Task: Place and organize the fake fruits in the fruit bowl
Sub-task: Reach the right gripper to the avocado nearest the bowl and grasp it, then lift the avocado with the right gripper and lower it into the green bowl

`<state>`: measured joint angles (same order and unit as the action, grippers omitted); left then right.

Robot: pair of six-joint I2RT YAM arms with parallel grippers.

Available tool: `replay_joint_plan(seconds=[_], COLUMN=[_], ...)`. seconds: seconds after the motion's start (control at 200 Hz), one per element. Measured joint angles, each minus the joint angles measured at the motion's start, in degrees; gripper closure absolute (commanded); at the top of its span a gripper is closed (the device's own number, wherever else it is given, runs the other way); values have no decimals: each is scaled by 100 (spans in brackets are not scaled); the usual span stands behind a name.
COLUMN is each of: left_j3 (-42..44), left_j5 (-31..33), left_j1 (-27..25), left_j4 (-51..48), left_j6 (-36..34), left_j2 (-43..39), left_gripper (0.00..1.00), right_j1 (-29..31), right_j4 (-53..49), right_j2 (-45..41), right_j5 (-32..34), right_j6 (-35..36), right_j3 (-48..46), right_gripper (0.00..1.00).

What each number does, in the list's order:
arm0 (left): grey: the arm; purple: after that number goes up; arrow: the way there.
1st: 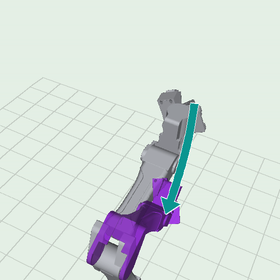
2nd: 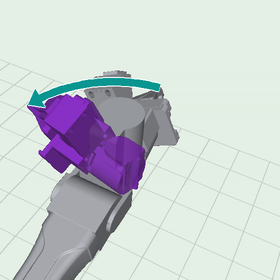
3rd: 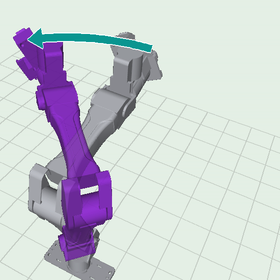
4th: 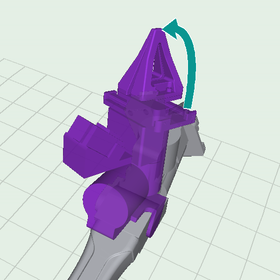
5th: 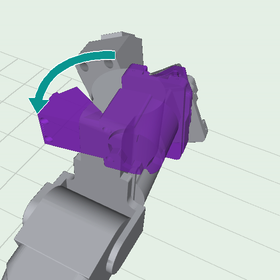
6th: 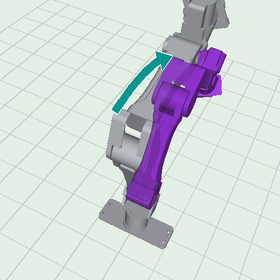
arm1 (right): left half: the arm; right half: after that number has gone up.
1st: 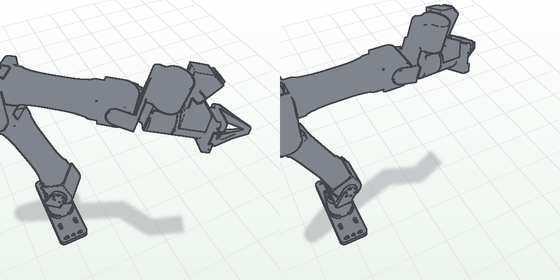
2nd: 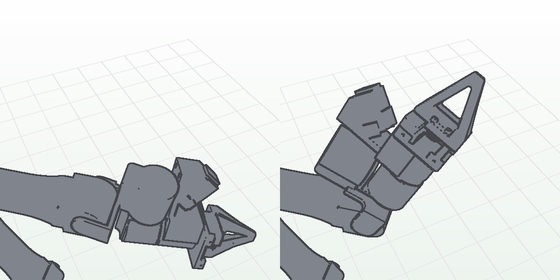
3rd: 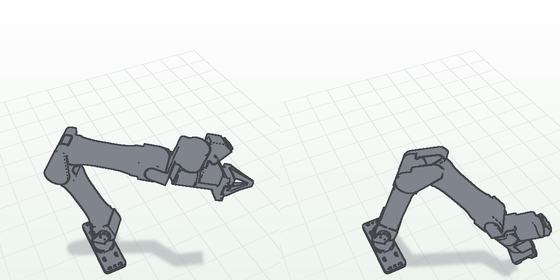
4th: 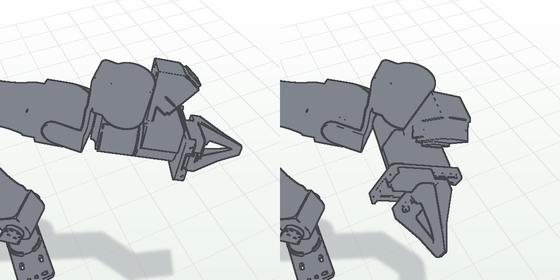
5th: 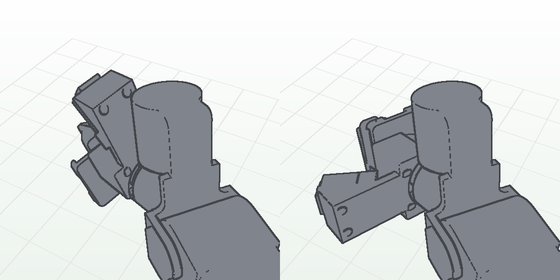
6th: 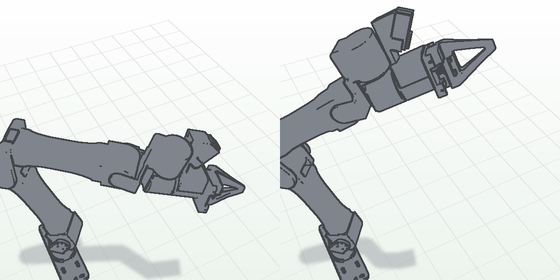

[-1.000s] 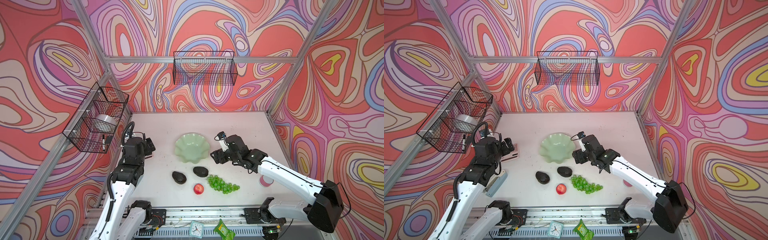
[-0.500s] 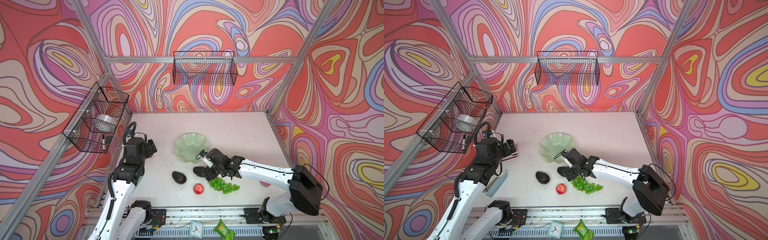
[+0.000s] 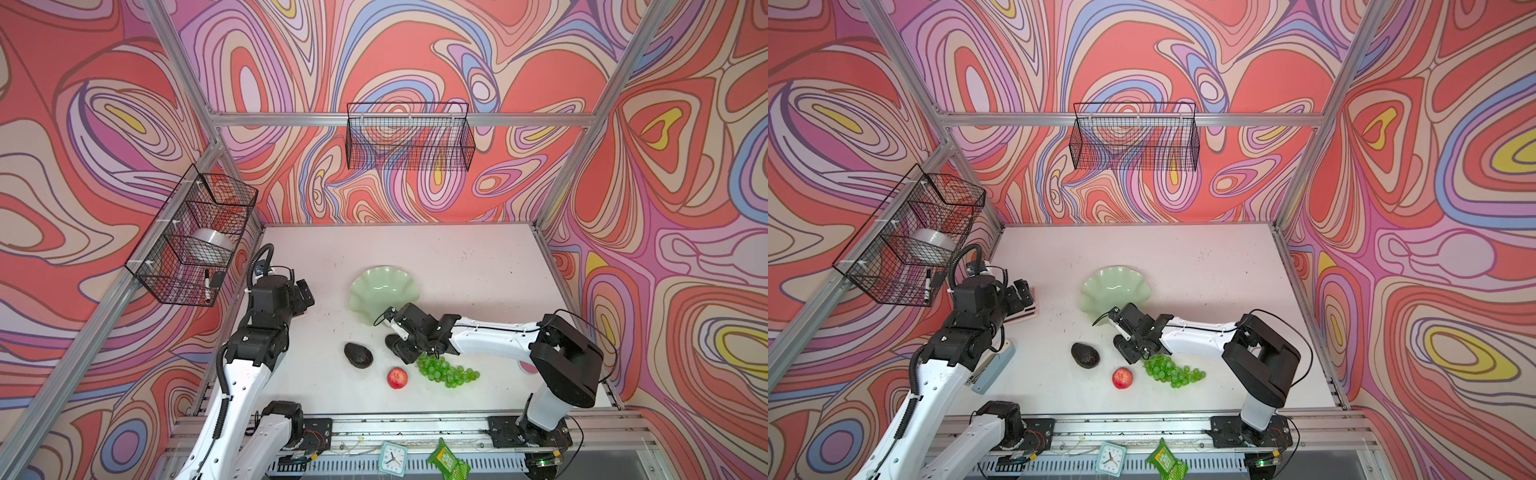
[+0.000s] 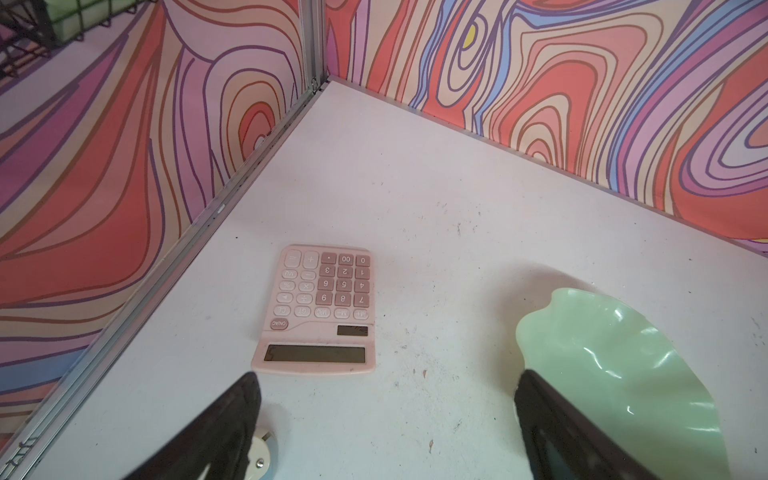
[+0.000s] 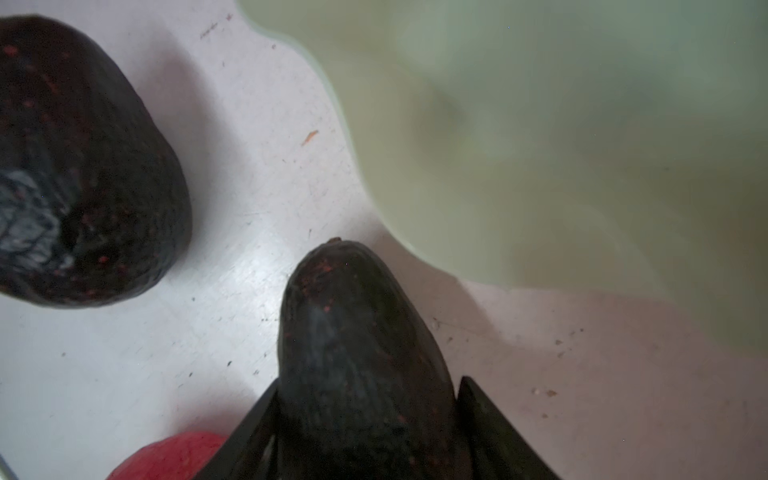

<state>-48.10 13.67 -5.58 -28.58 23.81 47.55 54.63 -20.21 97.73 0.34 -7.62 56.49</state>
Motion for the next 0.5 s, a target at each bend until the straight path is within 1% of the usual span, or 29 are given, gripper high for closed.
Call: replay_joint_plan(seconds=[0.11,0.235,0.295,0.376,0.501], left_j3=[0,0,0,2,4], left_j5=[-20,-20,-20,-22,-28], left_j1=[0,0,2,0,0], left_j4=[-22,-46,-52,-55,-59], left_j6=[2,7,26,44,46], left_j2=[13,13,13,15,39], left_gripper=[4,4,4,5,5], right_j1=[7,15,15,15,15], right_j4=[0,-168,-378,-717,-1119], right_j2=[0,-170,-442,-1016,-1836], right_j5=[90,267,400,553,656], right_j6=[0,-87,-168,-278,-402], right_j3=[0,-87,-197,-319,-243], right_gripper=[53,56,57,57,57])
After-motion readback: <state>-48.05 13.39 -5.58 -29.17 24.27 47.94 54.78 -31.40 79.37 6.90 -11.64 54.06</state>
